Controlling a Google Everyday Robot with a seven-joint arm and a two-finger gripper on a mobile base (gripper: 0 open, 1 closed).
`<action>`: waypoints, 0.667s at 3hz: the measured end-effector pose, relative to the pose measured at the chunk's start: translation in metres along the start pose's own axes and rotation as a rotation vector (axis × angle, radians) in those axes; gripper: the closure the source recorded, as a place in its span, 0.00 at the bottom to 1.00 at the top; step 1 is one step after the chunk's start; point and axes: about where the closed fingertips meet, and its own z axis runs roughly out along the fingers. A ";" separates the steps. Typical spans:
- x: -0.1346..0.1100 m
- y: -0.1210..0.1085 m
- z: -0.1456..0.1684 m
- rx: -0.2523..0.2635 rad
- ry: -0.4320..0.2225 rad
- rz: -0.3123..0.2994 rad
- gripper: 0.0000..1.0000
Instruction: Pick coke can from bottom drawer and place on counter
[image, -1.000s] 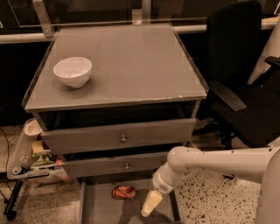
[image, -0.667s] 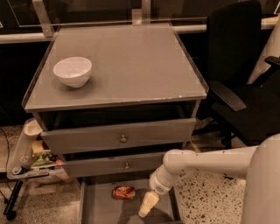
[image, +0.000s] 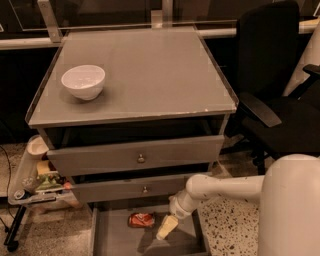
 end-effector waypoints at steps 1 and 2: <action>-0.001 -0.016 0.023 -0.037 -0.007 0.043 0.00; -0.002 -0.019 0.024 -0.037 -0.011 0.047 0.00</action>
Offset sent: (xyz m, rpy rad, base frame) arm 0.0129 0.0064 -0.0205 0.0189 0.0424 -0.0193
